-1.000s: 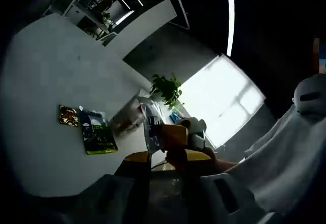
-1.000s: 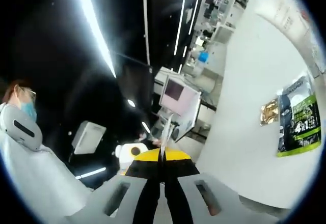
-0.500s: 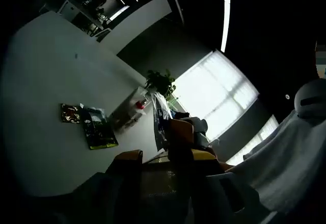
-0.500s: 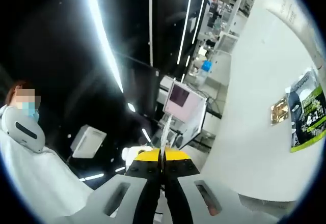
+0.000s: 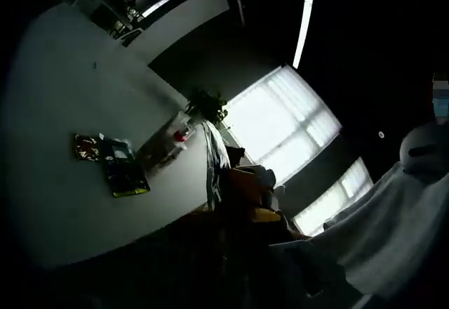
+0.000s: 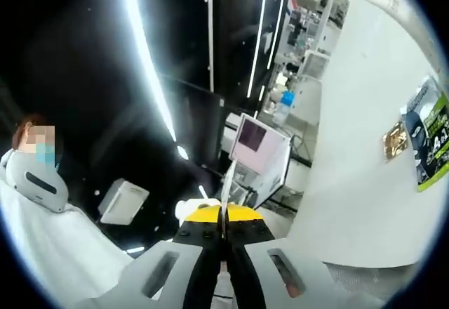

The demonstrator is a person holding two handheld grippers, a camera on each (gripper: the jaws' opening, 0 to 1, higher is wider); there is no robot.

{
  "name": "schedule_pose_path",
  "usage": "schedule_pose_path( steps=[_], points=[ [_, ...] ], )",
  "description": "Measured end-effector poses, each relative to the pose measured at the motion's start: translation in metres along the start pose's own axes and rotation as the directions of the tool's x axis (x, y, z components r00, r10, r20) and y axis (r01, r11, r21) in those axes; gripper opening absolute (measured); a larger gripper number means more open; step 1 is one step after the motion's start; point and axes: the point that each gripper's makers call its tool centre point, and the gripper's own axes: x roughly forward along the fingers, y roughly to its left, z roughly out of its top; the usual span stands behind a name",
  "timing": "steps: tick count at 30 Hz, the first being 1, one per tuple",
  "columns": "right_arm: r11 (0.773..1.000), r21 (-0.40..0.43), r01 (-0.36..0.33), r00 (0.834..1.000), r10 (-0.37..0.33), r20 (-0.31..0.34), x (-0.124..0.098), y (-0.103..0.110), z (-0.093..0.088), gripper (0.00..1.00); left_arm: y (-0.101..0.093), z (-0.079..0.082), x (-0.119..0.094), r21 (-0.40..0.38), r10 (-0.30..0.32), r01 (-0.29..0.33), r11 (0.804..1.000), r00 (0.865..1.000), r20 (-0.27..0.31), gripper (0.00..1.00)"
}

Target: Arrange the skincare products in the storage area until every visible bottle or jar stands upright without overlapping.

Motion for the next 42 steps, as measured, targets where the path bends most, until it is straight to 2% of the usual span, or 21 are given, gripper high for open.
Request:
schedule_pose_path(
  steps=[2,13,15,18,23,29,35,38,42],
  points=[
    [1.000,0.004,0.005,1.000,-0.005,0.004,0.002,0.001,-0.002,0.01,-0.001,-0.001,-0.002,-0.002,-0.017,0.017,1.000,1.000,0.002,0.04],
    [0.999,-0.014,0.041,0.999,-0.041,0.020,0.001,-0.004,0.005,0.01,0.002,0.008,-0.008,0.004,-0.032,0.032,0.999,0.999,0.024,0.03],
    [0.999,-0.020,0.046,0.999,-0.045,0.024,0.002,-0.003,0.006,0.01,0.001,0.013,-0.010,-0.031,-0.052,0.054,0.998,0.997,0.056,0.03],
    [0.998,-0.027,0.048,0.998,-0.047,0.028,0.002,-0.003,0.007,0.01,0.002,0.014,-0.014,-0.066,-0.071,0.076,0.995,0.995,0.074,0.09],
    [0.999,-0.022,0.048,0.998,-0.047,0.039,-0.001,-0.005,0.005,0.01,0.005,0.015,-0.016,-0.075,-0.061,0.067,0.995,0.995,0.077,0.09],
    [0.999,0.001,0.052,0.998,-0.052,0.043,-0.004,-0.007,0.001,0.01,0.009,0.023,-0.019,-0.095,-0.050,0.062,0.994,0.991,0.126,0.00],
    [0.999,0.005,0.049,0.998,-0.049,0.037,-0.001,-0.005,0.000,0.02,0.010,0.025,-0.022,-0.111,-0.047,0.066,0.992,0.985,0.168,0.00],
    [0.995,-0.053,0.088,0.995,-0.085,0.044,-0.005,-0.009,0.002,0.07,0.008,0.026,-0.021,-0.107,-0.037,0.057,0.993,0.982,0.183,0.00],
    [0.997,-0.015,0.078,0.996,-0.077,0.044,-0.014,-0.007,-0.002,0.09,0.005,0.034,-0.025,-0.097,-0.033,0.056,0.994,0.975,0.221,0.00]
  ],
)
